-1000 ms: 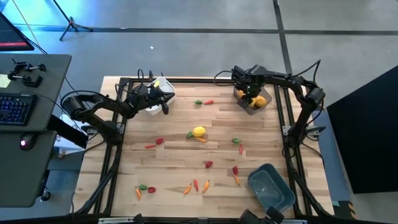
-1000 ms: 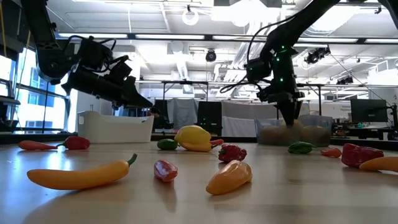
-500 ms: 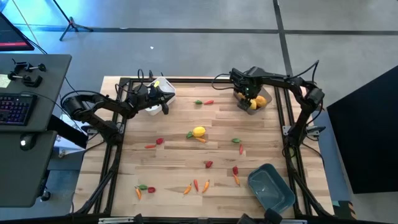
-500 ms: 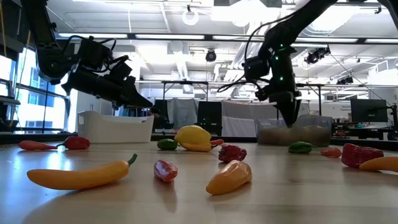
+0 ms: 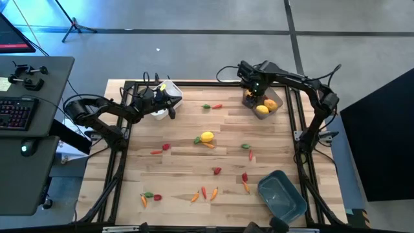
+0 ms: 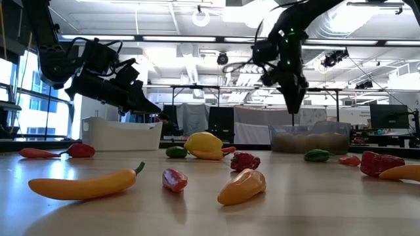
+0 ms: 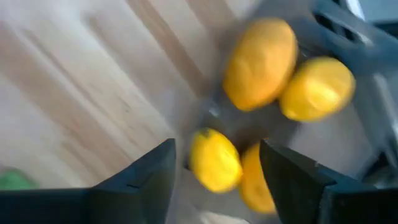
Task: Sort produce into baskets
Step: Put the lemon into the black bin
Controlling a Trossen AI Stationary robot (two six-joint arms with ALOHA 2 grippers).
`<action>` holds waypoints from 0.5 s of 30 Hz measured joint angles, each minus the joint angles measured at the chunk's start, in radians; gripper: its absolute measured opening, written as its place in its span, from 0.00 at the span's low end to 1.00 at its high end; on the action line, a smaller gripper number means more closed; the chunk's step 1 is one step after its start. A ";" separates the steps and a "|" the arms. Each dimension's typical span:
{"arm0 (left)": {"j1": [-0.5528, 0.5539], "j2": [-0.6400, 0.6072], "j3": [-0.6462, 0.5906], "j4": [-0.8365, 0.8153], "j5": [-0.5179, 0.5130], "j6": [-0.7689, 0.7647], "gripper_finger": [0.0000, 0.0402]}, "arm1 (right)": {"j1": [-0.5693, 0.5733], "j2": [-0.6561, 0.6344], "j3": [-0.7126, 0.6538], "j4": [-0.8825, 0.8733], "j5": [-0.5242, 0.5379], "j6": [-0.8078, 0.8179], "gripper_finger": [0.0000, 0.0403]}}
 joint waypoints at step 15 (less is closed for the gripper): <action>0.000 0.000 0.000 0.001 0.000 0.017 0.00 | 0.171 -0.003 -0.096 0.361 -0.190 0.035 0.09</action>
